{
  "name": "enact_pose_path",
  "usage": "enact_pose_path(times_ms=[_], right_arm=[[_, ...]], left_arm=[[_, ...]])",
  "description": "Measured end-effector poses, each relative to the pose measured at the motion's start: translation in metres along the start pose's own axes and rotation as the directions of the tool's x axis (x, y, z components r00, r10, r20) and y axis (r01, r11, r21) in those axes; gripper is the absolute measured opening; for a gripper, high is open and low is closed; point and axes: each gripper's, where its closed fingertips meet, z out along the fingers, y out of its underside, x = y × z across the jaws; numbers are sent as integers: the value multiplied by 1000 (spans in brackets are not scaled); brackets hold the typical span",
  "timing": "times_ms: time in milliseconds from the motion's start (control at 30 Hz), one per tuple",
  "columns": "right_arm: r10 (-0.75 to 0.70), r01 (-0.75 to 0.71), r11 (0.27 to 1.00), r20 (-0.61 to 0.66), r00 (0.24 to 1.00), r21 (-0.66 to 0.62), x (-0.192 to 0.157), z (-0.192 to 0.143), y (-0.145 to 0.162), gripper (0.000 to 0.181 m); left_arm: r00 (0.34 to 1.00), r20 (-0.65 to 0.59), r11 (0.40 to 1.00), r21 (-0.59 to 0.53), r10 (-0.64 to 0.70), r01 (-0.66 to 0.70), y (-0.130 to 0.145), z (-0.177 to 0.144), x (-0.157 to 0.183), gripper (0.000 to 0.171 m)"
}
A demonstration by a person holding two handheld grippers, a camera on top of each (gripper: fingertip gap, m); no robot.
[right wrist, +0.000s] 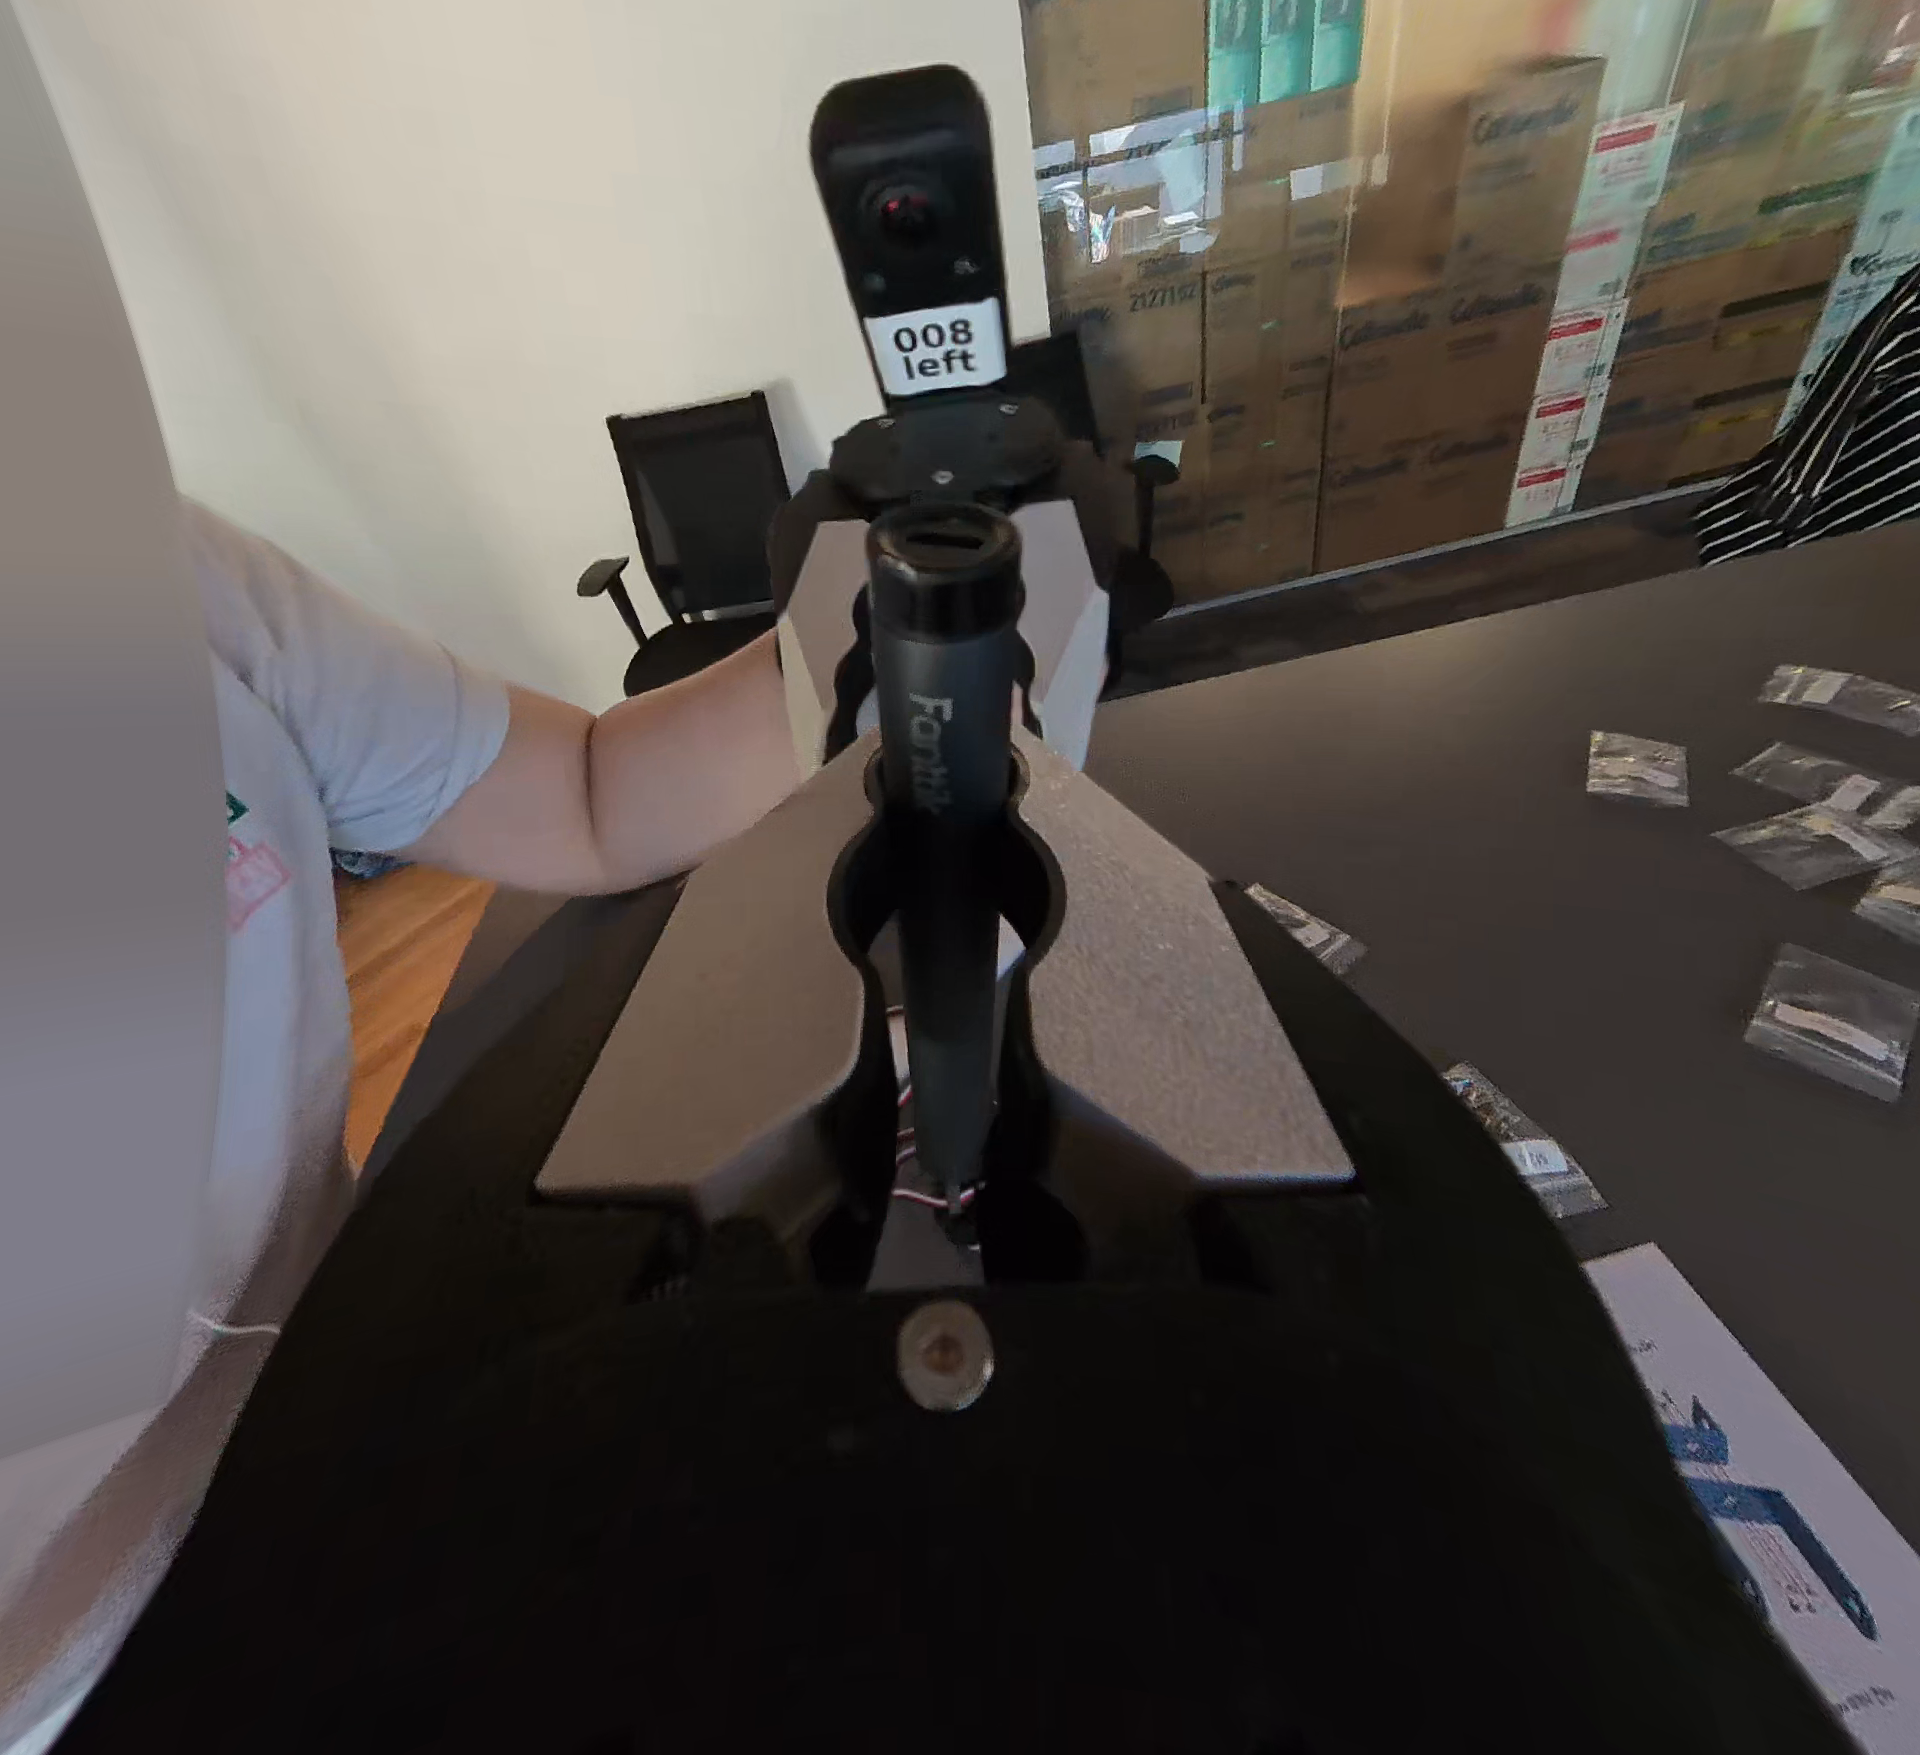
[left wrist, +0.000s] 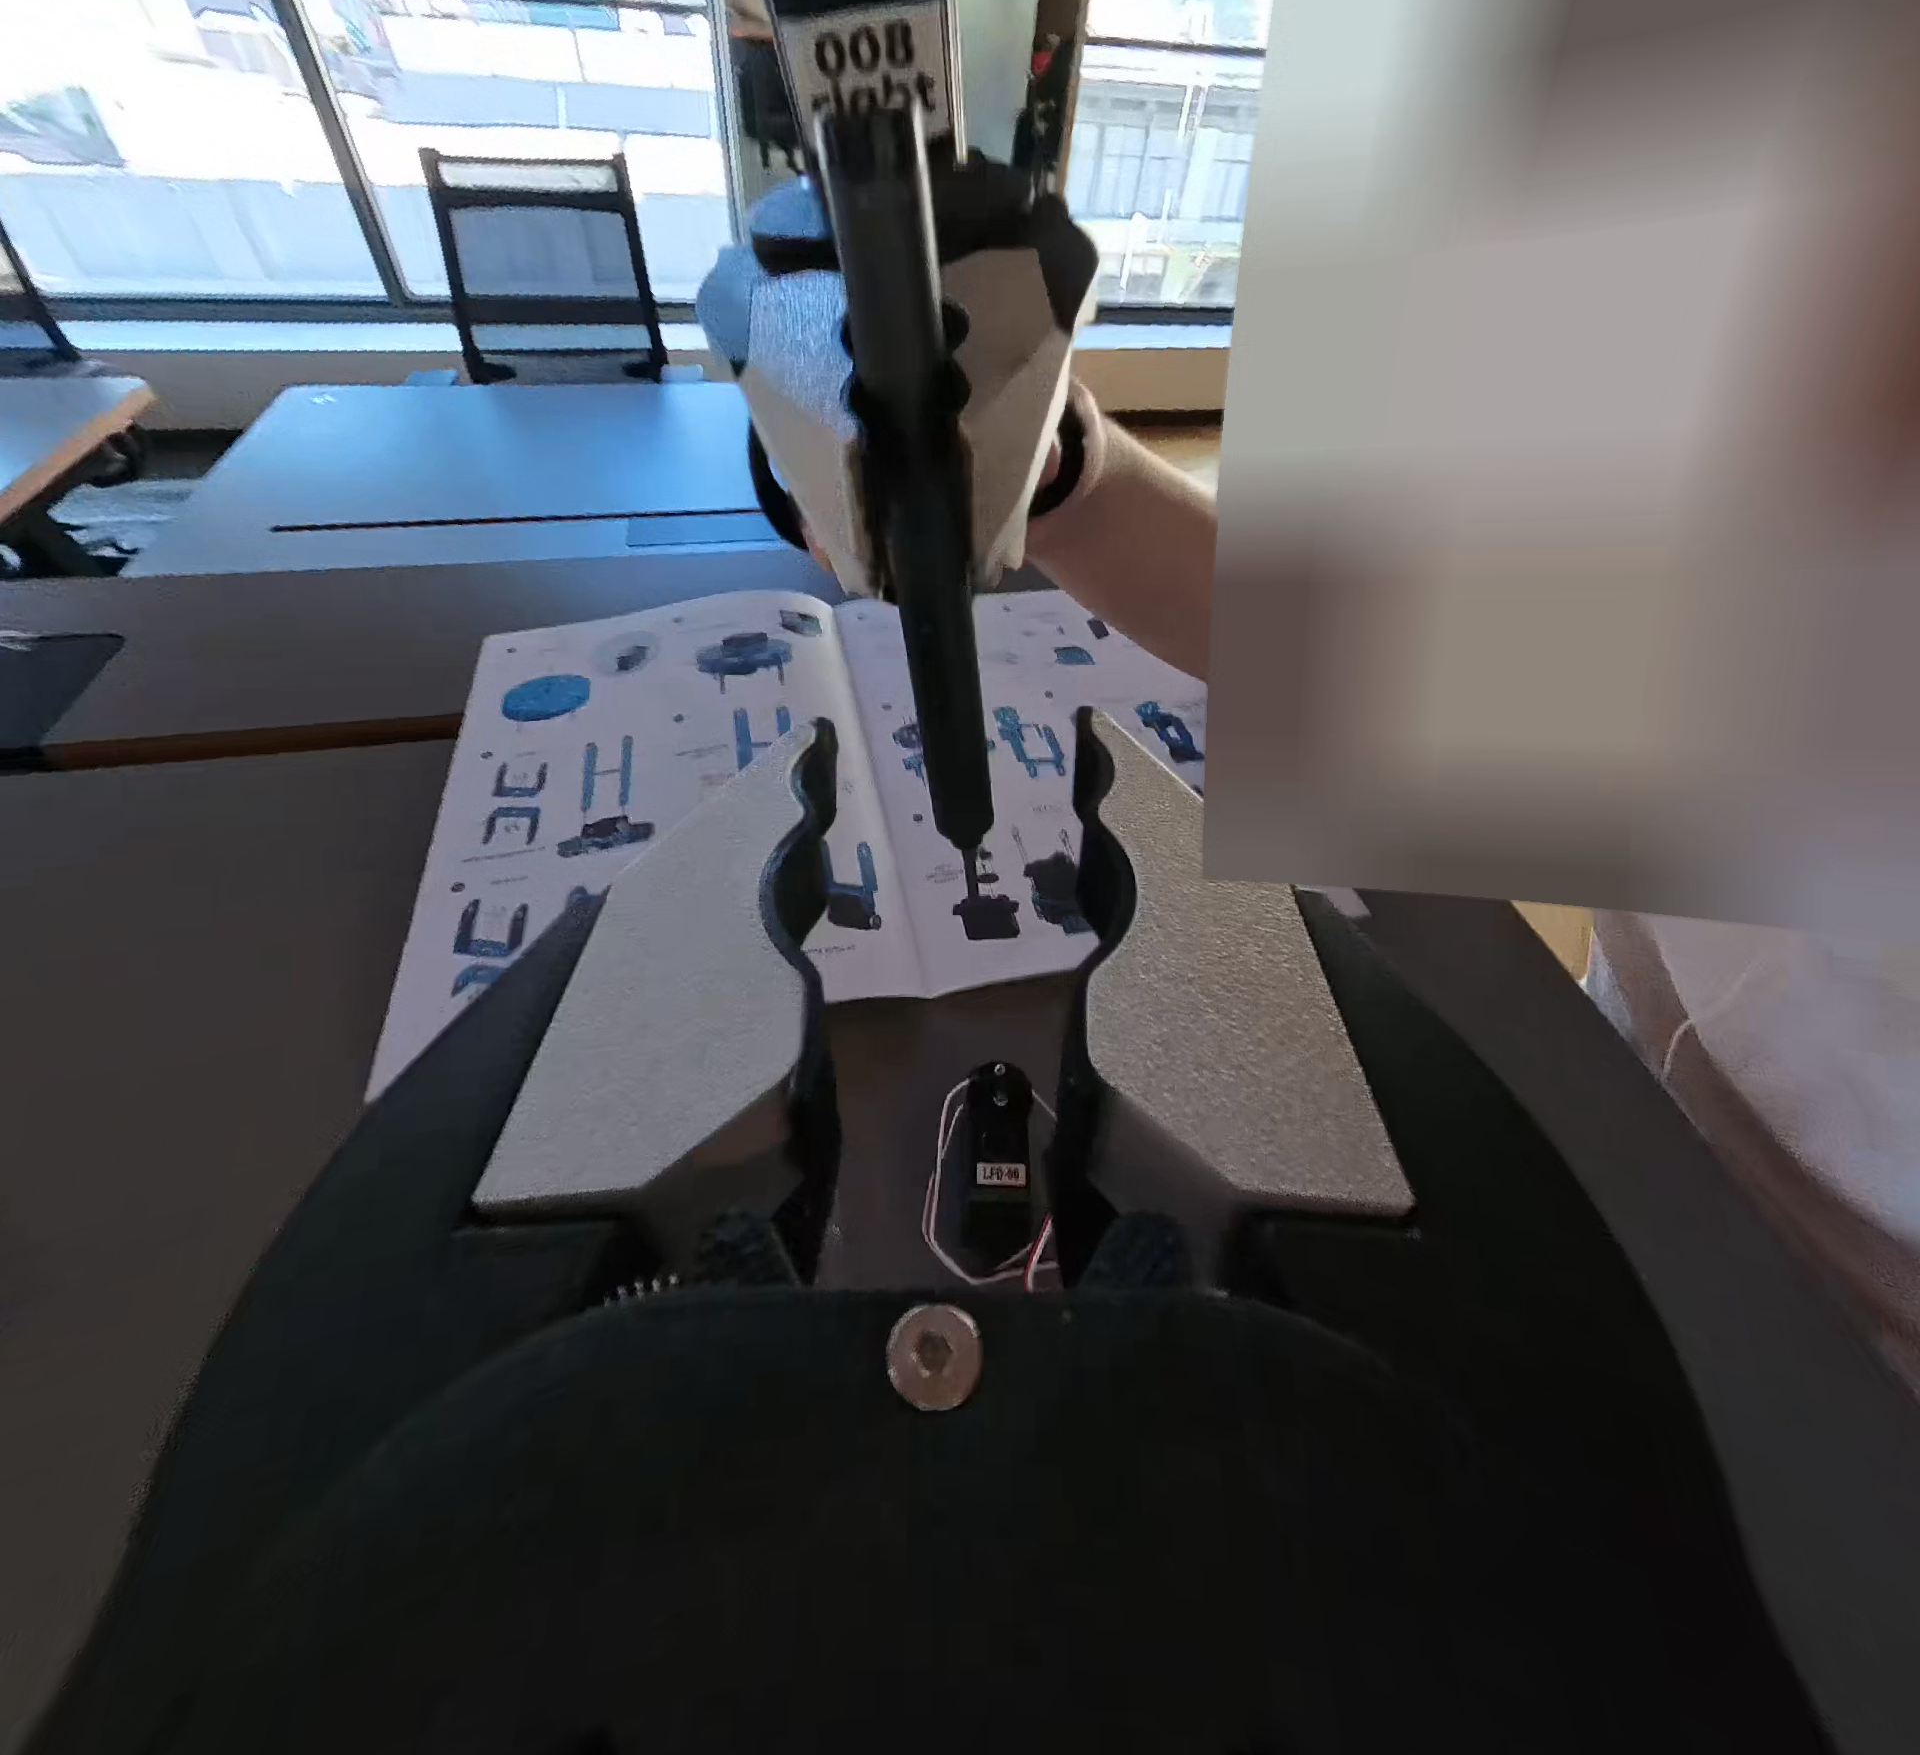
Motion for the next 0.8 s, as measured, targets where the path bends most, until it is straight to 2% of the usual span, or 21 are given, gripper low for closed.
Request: enact_pose_path(times_ms=[100,167,267,467,700,800], right_arm=[[-42,42,999,4,999,-7,-2,3,0,10],[-43,43,999,13,999,24,-5,4,-4,10],[-29,27,999,57,998,43,-14,13,-3,10],[-28,28,1000,83,996,-4,-13,28,16,10],[-10,11,1000,101,995,-8,-12,34,25,11],[-7,8,1000,110,994,-8,-12,36,27,10]], left_arm=[[998,-56,999,-44,5,-8,19,6,0,42],[996,-88,1000,-21,5,-7,23,7,0,40],[989,-143,1000,4,-22,23,27,7,4,44],[972,-225,997,17,-72,78,41,7,5,42],[969,-237,997,-66,-65,50,60,20,11,36],[971,-235,995,-102,-42,18,67,24,14,24]])
